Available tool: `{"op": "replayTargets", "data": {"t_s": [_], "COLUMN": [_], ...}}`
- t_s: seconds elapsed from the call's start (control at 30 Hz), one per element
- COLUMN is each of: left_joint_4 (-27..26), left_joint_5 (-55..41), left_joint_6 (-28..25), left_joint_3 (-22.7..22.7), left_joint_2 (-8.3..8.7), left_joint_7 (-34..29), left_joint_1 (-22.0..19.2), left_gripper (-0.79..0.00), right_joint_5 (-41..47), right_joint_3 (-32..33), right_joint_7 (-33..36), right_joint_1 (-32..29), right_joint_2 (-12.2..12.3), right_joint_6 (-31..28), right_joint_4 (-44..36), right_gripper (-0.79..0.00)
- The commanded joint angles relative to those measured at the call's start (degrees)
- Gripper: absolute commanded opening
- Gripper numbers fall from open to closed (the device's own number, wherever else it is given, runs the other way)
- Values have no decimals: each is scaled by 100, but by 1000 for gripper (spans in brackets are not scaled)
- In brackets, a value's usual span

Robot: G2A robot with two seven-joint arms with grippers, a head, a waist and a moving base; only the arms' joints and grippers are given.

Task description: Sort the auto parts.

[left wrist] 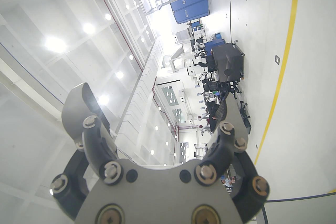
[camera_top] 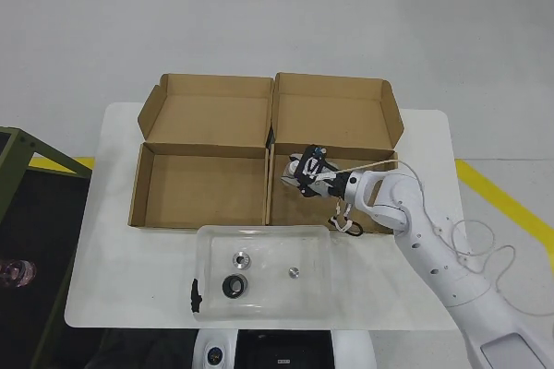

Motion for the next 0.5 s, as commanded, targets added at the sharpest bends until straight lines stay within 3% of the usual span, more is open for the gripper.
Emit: {"op": "replayTargets", "data": {"t_s": [0.0, 0.07, 0.13, 0.2, 0.37, 0.4, 0.43, 0.47], "left_joint_4": [0, 0, 0, 0, 0, 0, 0, 0], "left_joint_5": [0, 0, 0, 0, 0, 0, 0, 0], "left_joint_6": [0, 0, 0, 0, 0, 0, 0, 0], "left_joint_3": [0, 0, 0, 0, 0, 0, 0, 0], "left_joint_2": [0, 0, 0, 0, 0, 0, 0, 0], "left_joint_7": [0, 0, 0, 0, 0, 0, 0, 0], "left_joint_1": [0, 0, 0, 0, 0, 0, 0, 0], "left_gripper": [0, 0, 0, 0, 0, 0, 0, 0], "right_joint_5": [-10, -53, -82, -85, -88, -83, -74, -66], "right_joint_3": [-60, -124, -188, -248, -337, -345, -346, -340], "right_joint_7": [-74, -183, -255, -307, -386, -389, -388, -383], "right_joint_1": [48, 96, 128, 173, 257, 266, 278, 293], "right_joint_2": [-25, -50, -75, -101, -152, -159, -164, -167], "right_joint_6": [20, 3, 5, -6, -11, -21, -30, -41], "right_joint_4": [139, 256, 380, 503, 685, 699, 719, 726], "right_gripper": [-785, -767, -616, -548, -440, -379, -206, -117]}}
